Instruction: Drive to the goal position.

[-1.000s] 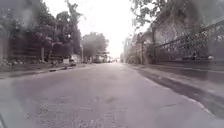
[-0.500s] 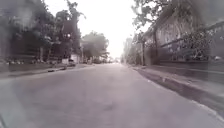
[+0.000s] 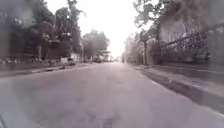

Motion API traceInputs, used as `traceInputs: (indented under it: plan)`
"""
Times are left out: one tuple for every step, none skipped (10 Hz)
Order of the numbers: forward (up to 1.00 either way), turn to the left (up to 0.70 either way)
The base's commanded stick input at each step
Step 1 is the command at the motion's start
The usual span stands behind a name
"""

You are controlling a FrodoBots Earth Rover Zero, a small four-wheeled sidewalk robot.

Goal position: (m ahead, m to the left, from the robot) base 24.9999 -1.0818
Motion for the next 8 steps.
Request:
traceInputs:
  plan:
    - [0.16, 0.00]
    - [0.00, 0.00]
    - [0.00, 0.00]
    - [0.00, 0.00]
    - [0.00, 0.00]
    - [0.00, 0.00]
    - [0.03, 0.00]
    - [0.16, 0.00]
